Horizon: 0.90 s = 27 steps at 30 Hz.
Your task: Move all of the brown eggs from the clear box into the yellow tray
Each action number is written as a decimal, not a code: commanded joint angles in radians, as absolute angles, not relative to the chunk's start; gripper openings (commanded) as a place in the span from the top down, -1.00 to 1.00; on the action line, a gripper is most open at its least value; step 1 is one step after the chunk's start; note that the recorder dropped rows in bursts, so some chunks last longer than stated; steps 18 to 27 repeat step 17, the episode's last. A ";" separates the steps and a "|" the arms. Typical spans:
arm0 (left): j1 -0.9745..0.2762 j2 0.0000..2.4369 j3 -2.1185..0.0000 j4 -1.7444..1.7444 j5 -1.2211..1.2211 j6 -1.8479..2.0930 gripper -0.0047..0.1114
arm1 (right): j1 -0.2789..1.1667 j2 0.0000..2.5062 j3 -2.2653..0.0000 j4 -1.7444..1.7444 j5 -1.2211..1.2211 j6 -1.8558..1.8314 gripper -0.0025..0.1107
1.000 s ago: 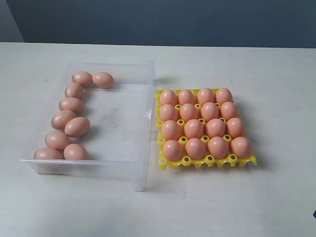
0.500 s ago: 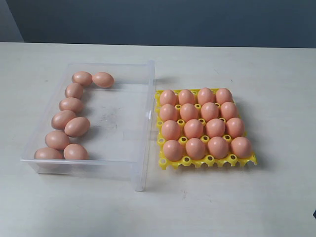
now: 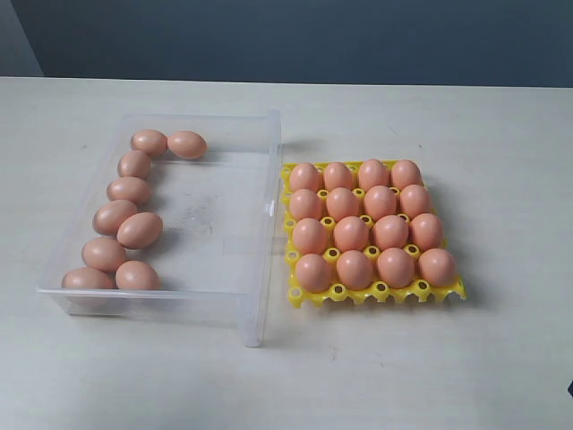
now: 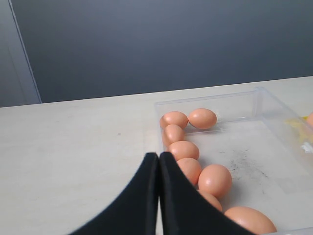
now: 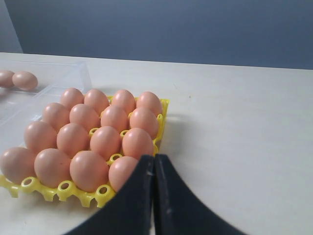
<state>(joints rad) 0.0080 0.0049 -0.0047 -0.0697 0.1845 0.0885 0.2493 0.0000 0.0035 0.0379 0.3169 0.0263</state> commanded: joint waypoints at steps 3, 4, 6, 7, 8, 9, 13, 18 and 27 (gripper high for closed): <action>0.022 0.000 0.000 -0.065 0.181 0.088 0.91 | 0.251 0.000 0.000 0.035 0.305 0.026 0.93; 0.029 0.000 0.000 -0.065 0.181 0.088 0.91 | 0.251 0.000 0.000 0.035 0.305 0.026 0.93; 0.049 0.000 0.000 -0.064 0.181 0.088 0.91 | 0.251 0.000 0.000 0.035 0.305 0.026 0.93; 0.056 0.000 0.000 -0.062 0.181 0.090 0.91 | 0.251 0.000 0.000 0.035 0.305 0.026 0.93; 0.062 0.000 0.000 -0.062 0.181 0.090 0.91 | 0.251 0.000 0.000 0.035 0.305 0.026 0.93; 0.067 0.000 0.000 -0.062 0.181 0.090 0.91 | 0.251 0.000 0.000 0.035 0.305 0.026 0.93; 0.071 0.000 0.000 -0.062 0.181 0.090 0.91 | 0.251 0.000 0.000 0.035 0.305 0.026 0.93; 0.071 0.000 0.000 -0.062 0.181 0.090 0.91 | 0.251 0.000 0.000 0.035 0.305 0.026 0.93; 0.071 0.000 0.000 -0.062 0.181 0.090 0.91 | 0.251 0.000 0.000 0.035 0.305 0.026 0.93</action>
